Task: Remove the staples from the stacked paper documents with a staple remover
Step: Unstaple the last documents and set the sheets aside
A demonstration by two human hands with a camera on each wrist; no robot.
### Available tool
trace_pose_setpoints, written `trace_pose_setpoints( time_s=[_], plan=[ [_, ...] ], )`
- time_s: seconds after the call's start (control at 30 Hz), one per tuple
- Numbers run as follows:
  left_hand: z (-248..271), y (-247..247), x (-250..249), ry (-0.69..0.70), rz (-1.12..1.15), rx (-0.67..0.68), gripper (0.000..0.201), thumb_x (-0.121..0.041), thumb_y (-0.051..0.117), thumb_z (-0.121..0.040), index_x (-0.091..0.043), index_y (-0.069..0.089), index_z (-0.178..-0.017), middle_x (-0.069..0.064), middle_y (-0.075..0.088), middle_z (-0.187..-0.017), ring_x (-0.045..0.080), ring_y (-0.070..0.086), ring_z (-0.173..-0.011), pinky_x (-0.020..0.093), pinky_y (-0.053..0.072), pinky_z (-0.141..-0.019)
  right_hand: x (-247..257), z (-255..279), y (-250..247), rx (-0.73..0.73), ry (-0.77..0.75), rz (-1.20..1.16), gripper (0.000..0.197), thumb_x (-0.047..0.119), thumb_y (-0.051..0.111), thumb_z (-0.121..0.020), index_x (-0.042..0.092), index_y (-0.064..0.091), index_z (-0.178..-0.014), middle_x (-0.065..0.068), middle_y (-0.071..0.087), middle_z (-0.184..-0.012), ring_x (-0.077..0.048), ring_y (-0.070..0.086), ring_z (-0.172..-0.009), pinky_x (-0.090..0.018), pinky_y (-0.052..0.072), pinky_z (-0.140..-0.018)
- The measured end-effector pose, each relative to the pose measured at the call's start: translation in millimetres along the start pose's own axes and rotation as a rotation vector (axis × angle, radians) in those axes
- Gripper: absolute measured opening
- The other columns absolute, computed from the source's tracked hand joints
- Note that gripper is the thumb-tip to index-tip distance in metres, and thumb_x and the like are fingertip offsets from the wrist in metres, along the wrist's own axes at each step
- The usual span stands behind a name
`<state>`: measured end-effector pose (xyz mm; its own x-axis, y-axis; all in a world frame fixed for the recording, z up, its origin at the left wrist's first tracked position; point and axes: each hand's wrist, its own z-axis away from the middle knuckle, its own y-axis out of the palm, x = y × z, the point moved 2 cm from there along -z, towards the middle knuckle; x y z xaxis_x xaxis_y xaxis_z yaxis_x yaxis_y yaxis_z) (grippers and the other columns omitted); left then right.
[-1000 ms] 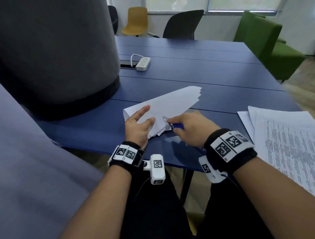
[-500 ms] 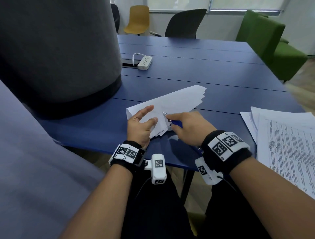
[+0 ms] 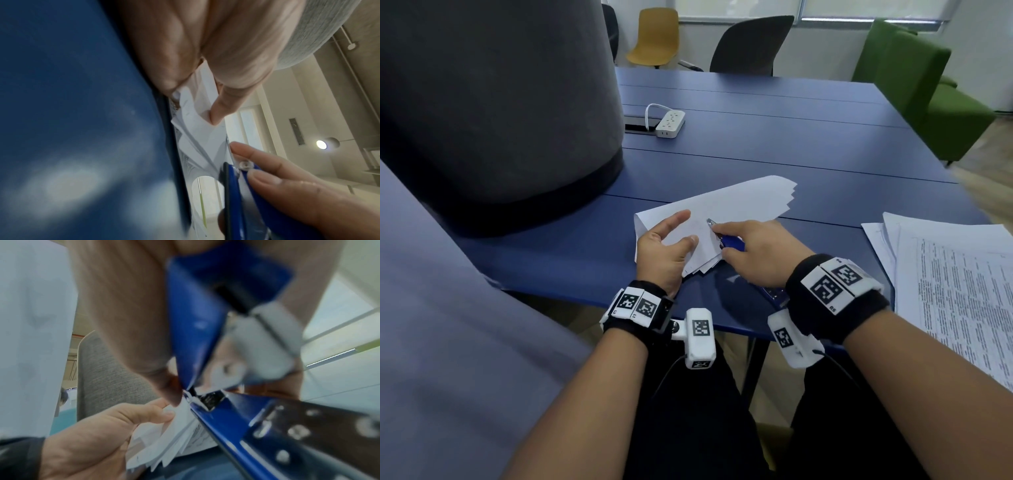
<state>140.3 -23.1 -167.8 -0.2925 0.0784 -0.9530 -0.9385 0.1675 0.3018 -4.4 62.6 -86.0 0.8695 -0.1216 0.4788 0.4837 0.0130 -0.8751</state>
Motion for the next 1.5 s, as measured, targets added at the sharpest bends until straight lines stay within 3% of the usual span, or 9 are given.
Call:
trace_pose_setpoints(
  time_s=[0.23, 0.33, 0.73, 0.97, 1.13, 1.23, 1.3, 1.4, 1.5],
  plan=[
    [0, -2, 1, 0.023, -0.045, -0.005, 0.041, -0.003, 0.074, -0.077, -0.027, 0.077, -0.11, 0.012, 0.073, -0.123, 0.034, 0.071, -0.111, 0.054, 0.057, -0.098, 0, -1, 4, -0.053, 0.071, -0.019, 0.044, 0.036, 0.053, -0.089, 0.022, 0.051, -0.131, -0.005, 0.065, -0.097, -0.027, 0.06, -0.094, -0.041, 0.053, -0.087],
    [0, -1, 1, 0.047, -0.073, 0.004, 0.041, -0.003, 0.074, -0.079, -0.026, 0.076, -0.113, 0.01, 0.074, -0.121, 0.033, 0.071, -0.11, 0.052, 0.057, -0.097, 2, 1, 6, -0.119, 0.051, 0.025, 0.039, 0.038, 0.058, -0.086, 0.016, 0.06, -0.118, -0.006, 0.063, -0.1, -0.026, 0.057, -0.095, -0.041, 0.053, -0.086],
    [-1, -2, 3, 0.054, -0.171, -0.018, 0.041, -0.008, 0.076, -0.083, -0.027, 0.073, -0.119, -0.005, 0.074, -0.121, 0.014, 0.07, -0.114, 0.043, 0.054, -0.105, 28, 5, 22, -0.208, -0.077, 0.49, 0.034, 0.021, 0.06, -0.086, 0.015, 0.053, -0.119, -0.008, 0.044, -0.114, -0.031, 0.043, -0.105, -0.043, 0.049, -0.082],
    [0, -2, 2, 0.017, -0.219, -0.018, 0.041, -0.016, 0.078, -0.079, -0.031, 0.073, -0.117, -0.003, 0.076, -0.118, 0.015, 0.072, -0.111, 0.043, 0.054, -0.104, 29, 4, 26, -0.217, -0.115, 0.597, 0.048, 0.01, 0.051, -0.088, 0.011, 0.047, -0.136, -0.011, 0.044, -0.12, -0.033, 0.042, -0.111, -0.041, 0.044, -0.081],
    [5, 5, 0, -0.023, -0.234, 0.003, 0.038, -0.007, 0.072, -0.088, -0.025, 0.072, -0.122, 0.007, 0.078, -0.108, 0.022, 0.076, -0.093, 0.045, 0.061, -0.09, 36, 5, 28, -0.285, -0.181, 0.458, 0.062, 0.021, 0.07, -0.08, 0.014, 0.051, -0.139, -0.011, 0.049, -0.11, -0.033, 0.047, -0.1, -0.044, 0.05, -0.074],
    [10, 4, -11, -0.054, -0.191, 0.004, 0.064, 0.009, 0.053, -0.082, -0.019, 0.062, -0.138, 0.002, 0.074, -0.089, 0.008, 0.063, -0.06, 0.023, 0.054, -0.06, 31, 8, 9, -0.323, -0.11, 0.249, 0.05, 0.03, 0.063, -0.087, 0.02, 0.051, -0.135, -0.01, 0.048, -0.11, -0.03, 0.045, -0.102, -0.043, 0.048, -0.083],
    [10, 6, -16, -0.079, -0.3, 0.108, 0.082, 0.003, 0.05, -0.069, -0.018, 0.052, -0.148, 0.001, 0.069, -0.083, 0.009, 0.055, -0.056, 0.019, 0.047, -0.052, 15, 15, -10, -0.389, -0.061, 0.098, 0.033, 0.031, 0.066, -0.084, 0.021, 0.06, -0.114, -0.006, 0.053, -0.096, -0.027, 0.049, -0.092, -0.033, 0.041, -0.074],
    [9, 13, -35, -0.015, -0.752, 0.354, 0.091, -0.002, 0.056, -0.074, -0.02, 0.031, -0.159, 0.011, 0.065, -0.131, 0.025, 0.066, -0.11, 0.024, 0.053, -0.094, -19, 30, -33, -0.475, 0.046, -0.138, 0.012, 0.03, 0.065, -0.081, 0.02, 0.062, -0.087, 0.0, 0.062, -0.074, -0.026, 0.056, -0.074, -0.033, 0.044, -0.068],
    [3, 12, -65, 0.116, -1.268, 0.373, 0.077, -0.007, 0.06, -0.088, -0.028, 0.036, -0.157, 0.008, 0.056, -0.147, 0.03, 0.05, -0.136, 0.027, 0.037, -0.114, -39, 47, -47, -0.469, 0.162, -0.411, 0.023, 0.02, 0.06, -0.089, 0.024, 0.07, -0.11, 0.004, 0.071, -0.084, -0.023, 0.066, -0.082, -0.034, 0.054, -0.08]
  ],
)
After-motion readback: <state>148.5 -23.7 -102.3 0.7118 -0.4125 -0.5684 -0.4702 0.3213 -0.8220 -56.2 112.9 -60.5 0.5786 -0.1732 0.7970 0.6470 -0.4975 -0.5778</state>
